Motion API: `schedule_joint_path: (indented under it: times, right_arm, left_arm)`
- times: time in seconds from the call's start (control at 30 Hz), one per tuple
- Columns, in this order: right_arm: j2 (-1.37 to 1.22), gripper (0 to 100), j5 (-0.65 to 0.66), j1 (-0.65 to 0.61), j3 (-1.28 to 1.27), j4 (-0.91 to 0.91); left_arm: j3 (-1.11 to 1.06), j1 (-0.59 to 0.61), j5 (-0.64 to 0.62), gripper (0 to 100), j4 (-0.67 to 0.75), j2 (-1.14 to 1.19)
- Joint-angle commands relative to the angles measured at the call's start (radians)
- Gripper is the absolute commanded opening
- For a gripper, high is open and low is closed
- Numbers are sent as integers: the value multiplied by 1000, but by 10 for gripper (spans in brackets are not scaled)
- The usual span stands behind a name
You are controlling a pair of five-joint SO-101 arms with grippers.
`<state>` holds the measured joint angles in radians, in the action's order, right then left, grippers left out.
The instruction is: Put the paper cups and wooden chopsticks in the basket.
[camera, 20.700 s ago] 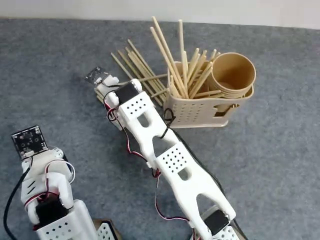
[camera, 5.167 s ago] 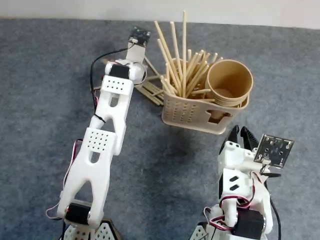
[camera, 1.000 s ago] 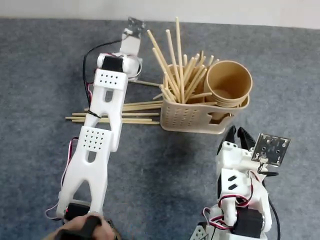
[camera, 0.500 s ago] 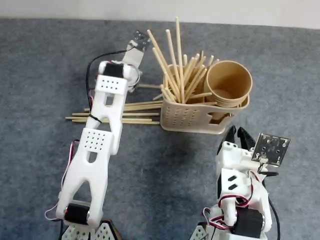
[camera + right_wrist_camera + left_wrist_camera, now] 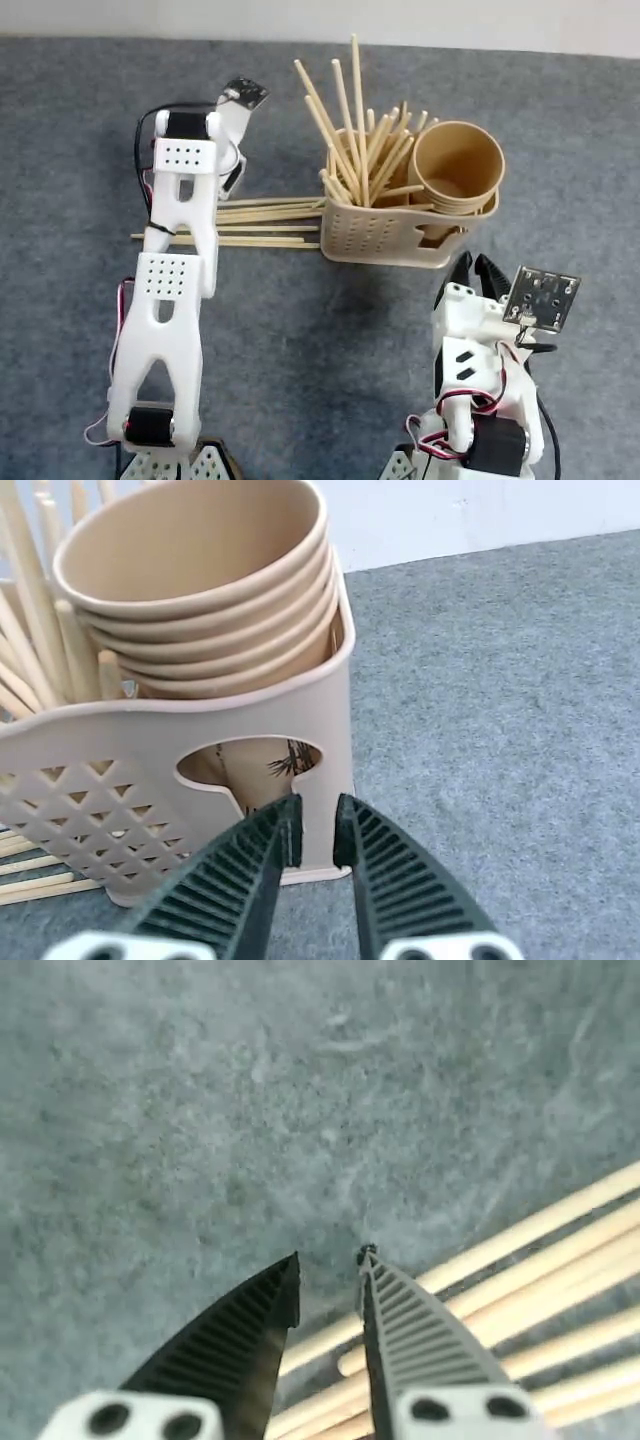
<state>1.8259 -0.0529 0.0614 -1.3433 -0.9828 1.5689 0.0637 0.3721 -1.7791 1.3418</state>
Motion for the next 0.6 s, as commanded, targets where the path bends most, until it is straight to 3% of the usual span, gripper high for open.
schedule_joint_path:
  times: [0.0,0.13,0.33,0.57]
  right_arm:
    - [2,70,-2,-10,5,4]
    - [2,70,-2,-10,5,4]
    - [2,70,-2,-10,7,4]
    - [2,70,-2,-10,5,4]
  left_arm:
    - [-107,13,8,108,-8,-163]
    - [-337,18,31,108,-6,-406]
    - [-711,-25,218,133,-2,-725]
    - [-742,-31,313,231,-2,-707]
